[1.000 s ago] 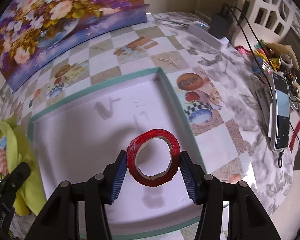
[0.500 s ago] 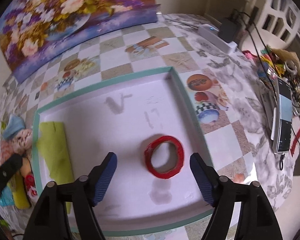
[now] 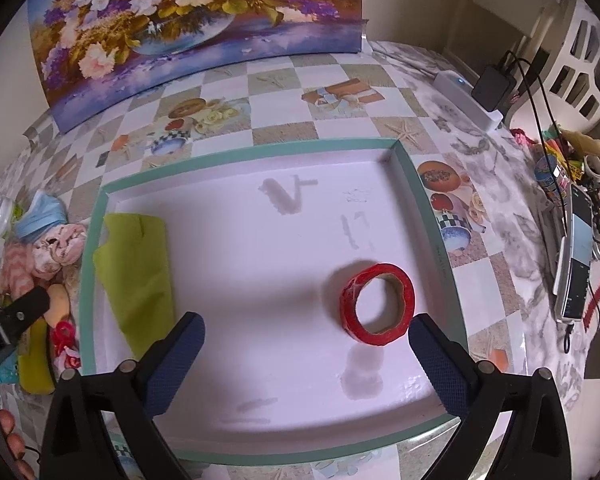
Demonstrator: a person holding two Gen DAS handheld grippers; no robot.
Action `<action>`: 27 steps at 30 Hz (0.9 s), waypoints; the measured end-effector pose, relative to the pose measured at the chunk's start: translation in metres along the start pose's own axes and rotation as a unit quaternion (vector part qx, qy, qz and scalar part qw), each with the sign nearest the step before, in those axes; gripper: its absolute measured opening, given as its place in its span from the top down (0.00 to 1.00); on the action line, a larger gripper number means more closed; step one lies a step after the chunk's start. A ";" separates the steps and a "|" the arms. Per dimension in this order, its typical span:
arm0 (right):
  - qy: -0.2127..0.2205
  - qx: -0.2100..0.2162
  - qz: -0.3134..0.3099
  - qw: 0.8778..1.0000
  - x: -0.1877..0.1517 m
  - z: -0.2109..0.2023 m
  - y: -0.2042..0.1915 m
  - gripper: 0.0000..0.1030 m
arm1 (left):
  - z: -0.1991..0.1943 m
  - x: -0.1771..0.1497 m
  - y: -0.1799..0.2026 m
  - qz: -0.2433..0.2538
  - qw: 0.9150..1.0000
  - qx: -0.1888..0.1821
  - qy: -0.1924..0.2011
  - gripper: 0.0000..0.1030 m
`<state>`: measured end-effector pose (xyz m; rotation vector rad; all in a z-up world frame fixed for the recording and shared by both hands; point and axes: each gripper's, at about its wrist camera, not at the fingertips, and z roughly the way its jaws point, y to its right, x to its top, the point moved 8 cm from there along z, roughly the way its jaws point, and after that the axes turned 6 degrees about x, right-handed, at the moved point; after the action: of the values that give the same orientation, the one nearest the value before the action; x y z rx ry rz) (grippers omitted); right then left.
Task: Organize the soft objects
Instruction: 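Raise both open grippers out of the white tray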
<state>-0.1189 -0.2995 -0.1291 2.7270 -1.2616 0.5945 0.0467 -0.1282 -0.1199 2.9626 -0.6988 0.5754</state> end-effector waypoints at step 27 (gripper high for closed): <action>0.084 0.085 -0.065 0.991 0.002 -0.056 -0.087 0.00 | -0.070 0.021 -0.070 0.050 0.995 0.041 0.071 0.00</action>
<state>-0.0700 -0.2306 -0.0689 2.7946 -1.0295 0.9327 0.0708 -0.0650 -0.0440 2.9366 -0.8315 0.8331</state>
